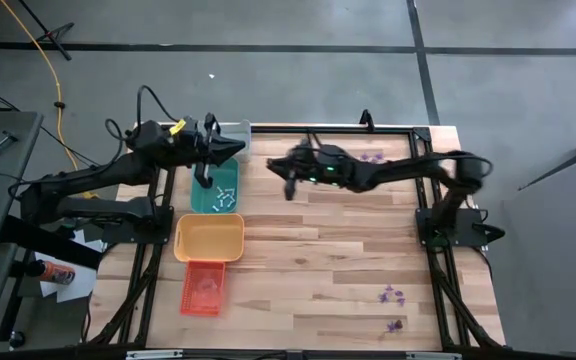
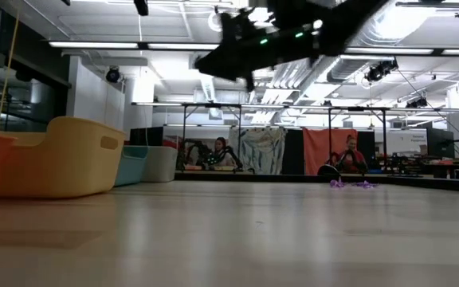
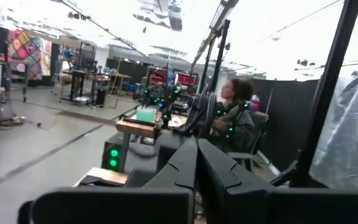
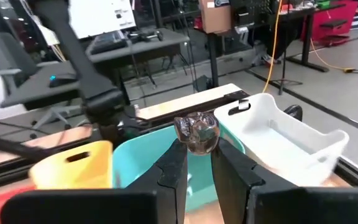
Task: Sort Halloween decoration
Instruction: Put the black skull toy in the white bin
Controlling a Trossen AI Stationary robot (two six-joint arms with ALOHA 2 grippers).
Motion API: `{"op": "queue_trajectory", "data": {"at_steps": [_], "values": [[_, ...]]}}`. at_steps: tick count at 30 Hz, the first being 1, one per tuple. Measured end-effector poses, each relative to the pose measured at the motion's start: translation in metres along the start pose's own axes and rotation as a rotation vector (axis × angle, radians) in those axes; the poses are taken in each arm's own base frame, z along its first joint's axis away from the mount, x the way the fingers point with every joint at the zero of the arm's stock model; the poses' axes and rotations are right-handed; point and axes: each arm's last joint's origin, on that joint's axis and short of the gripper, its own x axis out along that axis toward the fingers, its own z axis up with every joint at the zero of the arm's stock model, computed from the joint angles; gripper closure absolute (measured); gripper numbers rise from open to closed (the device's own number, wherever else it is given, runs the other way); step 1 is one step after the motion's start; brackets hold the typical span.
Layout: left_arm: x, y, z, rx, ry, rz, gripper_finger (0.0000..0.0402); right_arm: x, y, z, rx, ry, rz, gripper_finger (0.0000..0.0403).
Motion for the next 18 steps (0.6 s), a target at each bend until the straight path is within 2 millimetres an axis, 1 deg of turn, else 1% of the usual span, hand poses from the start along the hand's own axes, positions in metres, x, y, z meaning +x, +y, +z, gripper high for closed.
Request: {"op": "queue_trajectory", "data": {"at_steps": [4,7,10,14,16,18], "values": [[0.000,0.001,0.000,0.024,-0.001,0.005,0.0401,0.048,-0.013,-0.004,-0.021,-0.013,-0.034,0.0343],[0.000,0.001,0.000,0.024,-0.002,0.005,0.0402,0.082,-0.031,-0.009,0.011,-0.025,-0.086,0.0343],[0.000,0.001,0.001,0.025,-0.003,0.005,0.0402,0.111,-0.052,-0.013,0.075,-0.010,-0.127,0.0343],[0.000,0.001,0.001,0.025,-0.007,0.022,0.0401,0.141,-0.074,-0.024,0.155,0.065,-0.165,0.0343],[0.000,0.002,0.001,0.026,-0.009,0.028,0.0401,0.153,-0.080,-0.026,0.160,0.104,-0.166,0.0343],[0.000,0.002,0.001,0.029,-0.009,0.029,0.0402,0.162,-0.081,-0.027,0.162,0.146,-0.173,0.0343]]}}
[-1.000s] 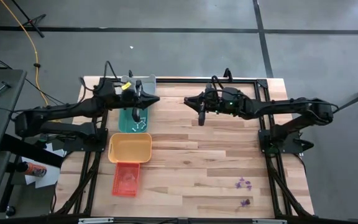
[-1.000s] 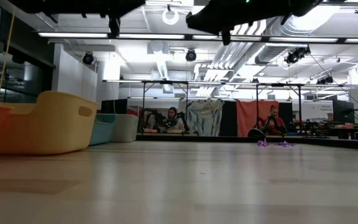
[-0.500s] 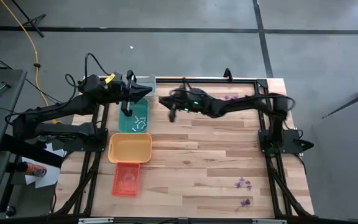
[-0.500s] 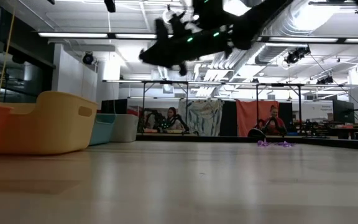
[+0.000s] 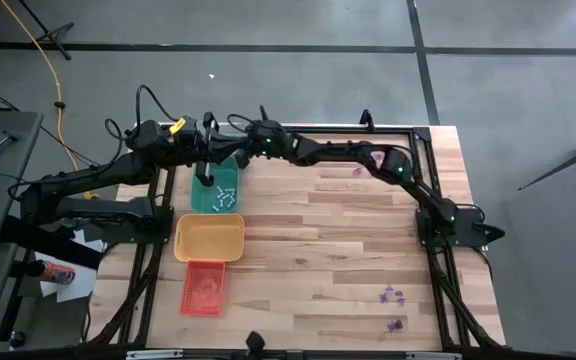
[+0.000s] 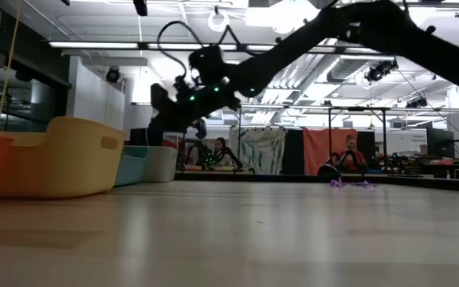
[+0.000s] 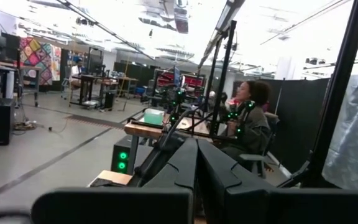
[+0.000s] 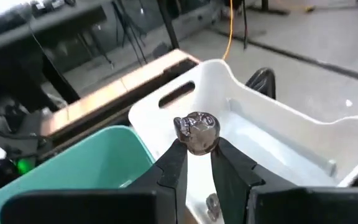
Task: Sort Halloween decoration
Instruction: Put the black skull toy in the white bin
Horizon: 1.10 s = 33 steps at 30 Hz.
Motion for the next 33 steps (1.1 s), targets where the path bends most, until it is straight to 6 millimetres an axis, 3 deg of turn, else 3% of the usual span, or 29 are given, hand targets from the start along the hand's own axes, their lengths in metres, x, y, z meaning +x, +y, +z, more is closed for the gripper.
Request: {"op": "queue_trajectory", "data": {"at_steps": [5,13,18,21,26,33], "values": [[0.000,0.000,0.000,0.015,0.000,0.001,0.0402,0.007,-0.001,0.007,-0.010,0.091,-0.031,0.0317],[0.000,0.000,0.000,0.016,0.000,0.001,0.0402,0.001,-0.010,0.033,-0.050,0.157,-0.061,0.0223],[0.000,0.000,0.000,0.015,-0.001,0.001,0.0402,-0.012,-0.015,0.054,-0.177,0.332,0.065,0.0189],[0.000,0.000,0.000,0.014,-0.001,0.001,0.0401,-0.031,-0.020,0.058,-0.269,0.515,0.092,0.0186],[0.000,0.000,0.000,-0.010,-0.001,0.001,0.0402,-0.075,-0.031,0.047,-0.304,0.741,0.123,0.0198],[0.000,0.000,0.000,-0.029,-0.001,0.002,0.0401,-0.164,-0.032,0.031,-0.241,0.635,0.095,0.0226]]}}
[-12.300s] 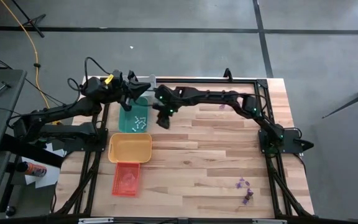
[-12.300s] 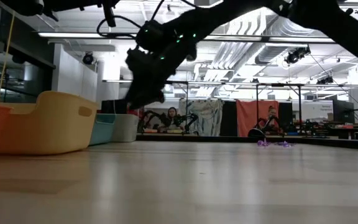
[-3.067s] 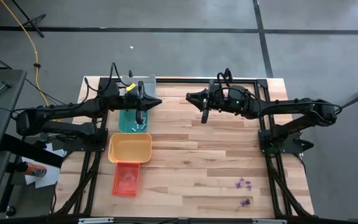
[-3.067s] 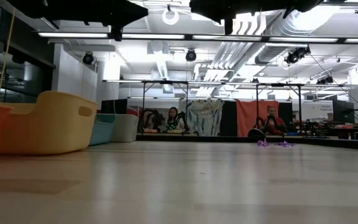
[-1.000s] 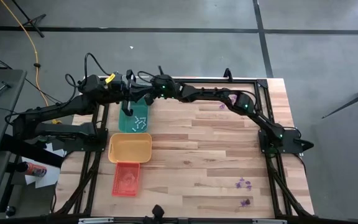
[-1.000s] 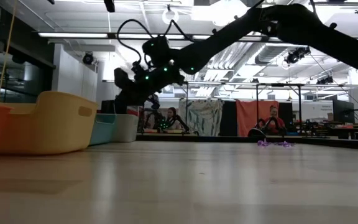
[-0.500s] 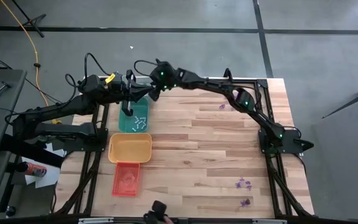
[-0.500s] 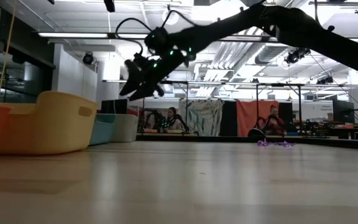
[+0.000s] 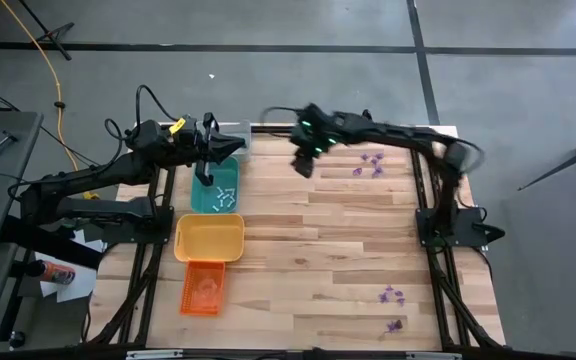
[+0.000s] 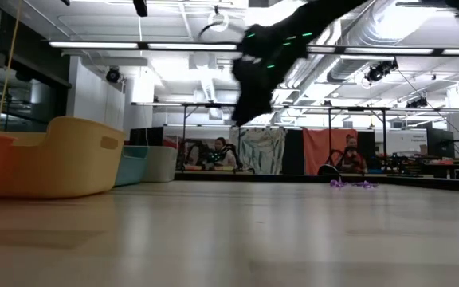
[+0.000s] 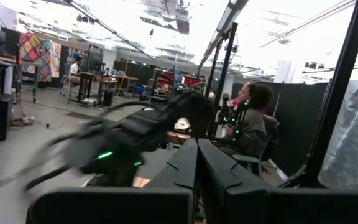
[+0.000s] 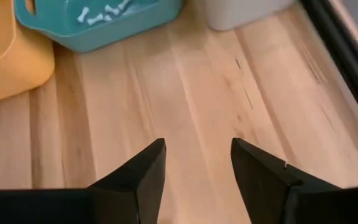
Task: Sort Halloween decoration
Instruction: Put the black skull toy in the white bin
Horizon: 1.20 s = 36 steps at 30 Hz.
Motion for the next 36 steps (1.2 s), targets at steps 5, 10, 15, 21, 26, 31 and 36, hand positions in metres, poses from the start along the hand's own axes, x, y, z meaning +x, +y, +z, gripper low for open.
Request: {"op": "queue_trajectory", "data": {"at_steps": [5,10,15,21,26,31,36], "values": [[0.001,0.001,-0.003,0.003,0.022,0.007,0.0402,-0.036,0.019,-0.076,0.234,-0.088,-0.028,0.0241],[0.002,0.002,-0.006,0.057,0.048,0.015,0.0401,-0.058,0.044,-0.137,0.431,-0.153,0.038,0.0242],[0.007,0.005,-0.012,0.049,0.078,0.023,0.0401,-0.073,0.066,-0.168,0.594,-0.146,0.156,0.0242],[0.016,0.011,-0.026,0.020,0.148,0.040,0.0401,-0.080,0.106,-0.179,0.693,0.065,0.460,0.0242],[0.024,0.016,-0.037,-0.008,0.192,0.051,0.0402,-0.086,0.162,-0.199,0.762,0.386,0.636,0.0242],[0.031,0.021,-0.048,-0.019,0.234,0.061,0.0402,-0.099,0.217,-0.235,0.888,0.664,0.582,0.0242],[0.037,0.025,-0.057,-0.029,0.267,0.069,0.0402,-0.108,0.254,-0.275,1.142,0.838,0.356,0.0242]]}}
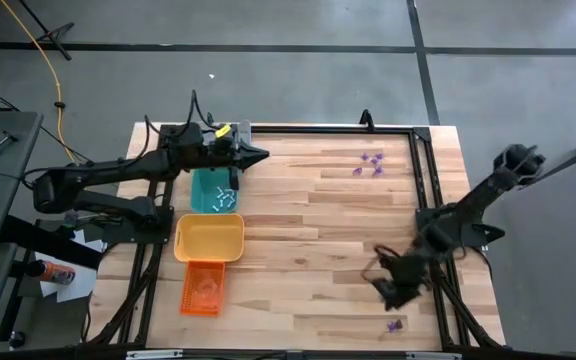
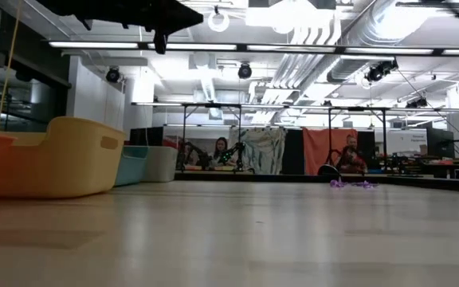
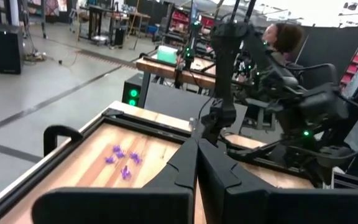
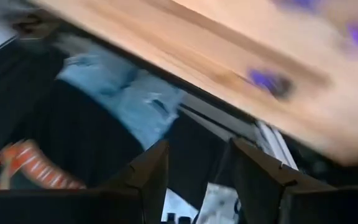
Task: Sort Halloween decoration
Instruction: Put the black skull toy in the white bin
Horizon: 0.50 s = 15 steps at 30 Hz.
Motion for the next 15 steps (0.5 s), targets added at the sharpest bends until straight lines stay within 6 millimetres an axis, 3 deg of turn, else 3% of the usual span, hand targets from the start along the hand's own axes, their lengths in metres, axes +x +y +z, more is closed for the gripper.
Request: {"op": "queue_trajectory", "data": {"at_steps": [3,6,15], "values": [[0.004,0.002,-0.004,-0.004,0.017,0.004,0.0402,0.018,-0.014,-0.013,0.121,0.031,-0.113,0.0242],[0.006,0.003,-0.006,-0.007,0.029,0.006,0.0401,0.033,-0.025,-0.017,0.134,0.070,-0.236,0.0242],[0.007,0.003,-0.007,-0.007,0.027,0.005,0.0402,0.062,-0.022,0.003,0.171,0.037,-0.263,0.0242]]}}
